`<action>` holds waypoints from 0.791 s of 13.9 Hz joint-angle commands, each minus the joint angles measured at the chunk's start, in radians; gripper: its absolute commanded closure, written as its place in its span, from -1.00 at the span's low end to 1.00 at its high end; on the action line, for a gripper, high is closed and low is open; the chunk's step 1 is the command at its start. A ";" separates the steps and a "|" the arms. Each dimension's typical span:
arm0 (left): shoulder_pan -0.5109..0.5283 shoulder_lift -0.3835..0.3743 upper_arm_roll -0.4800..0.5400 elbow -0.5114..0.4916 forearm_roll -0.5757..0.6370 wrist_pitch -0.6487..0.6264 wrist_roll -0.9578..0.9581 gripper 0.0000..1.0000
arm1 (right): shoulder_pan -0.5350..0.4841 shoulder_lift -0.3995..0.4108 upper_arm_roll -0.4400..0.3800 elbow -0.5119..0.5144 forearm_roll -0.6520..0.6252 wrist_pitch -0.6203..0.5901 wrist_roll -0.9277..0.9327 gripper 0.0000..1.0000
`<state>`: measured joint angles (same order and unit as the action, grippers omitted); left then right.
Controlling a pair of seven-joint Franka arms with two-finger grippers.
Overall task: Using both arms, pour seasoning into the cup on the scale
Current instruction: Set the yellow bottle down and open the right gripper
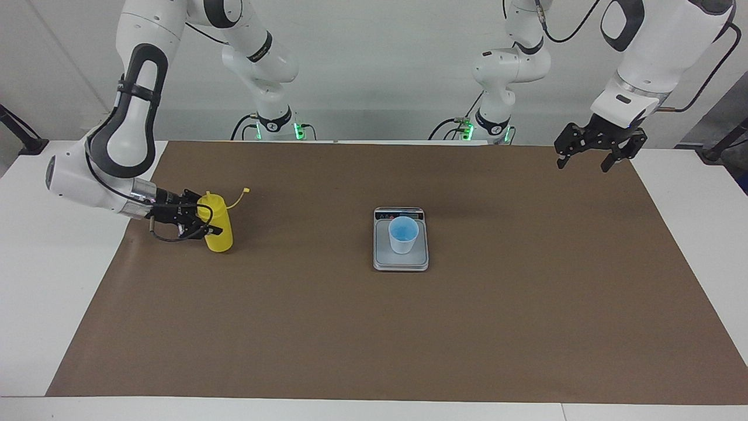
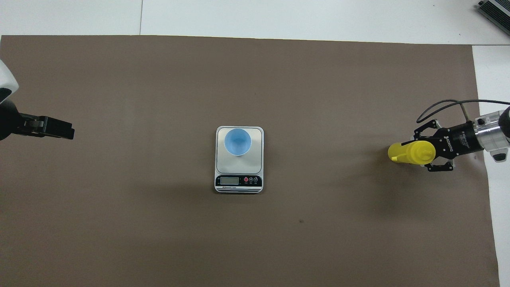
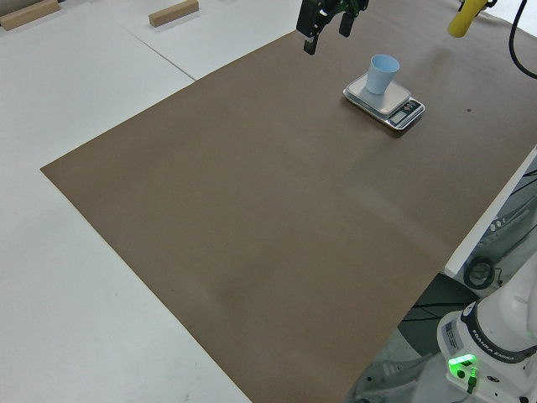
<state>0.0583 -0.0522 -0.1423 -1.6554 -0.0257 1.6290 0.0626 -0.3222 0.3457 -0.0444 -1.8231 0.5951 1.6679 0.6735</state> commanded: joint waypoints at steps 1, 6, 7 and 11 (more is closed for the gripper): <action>-0.008 -0.035 0.009 -0.043 -0.010 0.025 0.005 -1.00 | -0.028 -0.007 0.008 -0.001 0.040 -0.017 -0.037 0.32; -0.008 -0.035 0.007 -0.044 -0.010 0.026 0.006 -1.00 | -0.057 -0.039 0.000 0.005 -0.008 0.010 -0.049 -1.00; -0.008 -0.035 0.007 -0.043 -0.010 0.026 0.006 -1.00 | -0.060 -0.050 0.000 0.010 -0.024 0.010 -0.060 -1.00; -0.008 -0.034 0.009 -0.043 -0.010 0.026 0.006 -1.00 | -0.060 -0.083 -0.006 0.013 -0.188 0.044 -0.247 -1.00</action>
<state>0.0583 -0.0523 -0.1423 -1.6557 -0.0257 1.6296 0.0626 -0.3748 0.2841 -0.0536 -1.8024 0.4646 1.6972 0.5117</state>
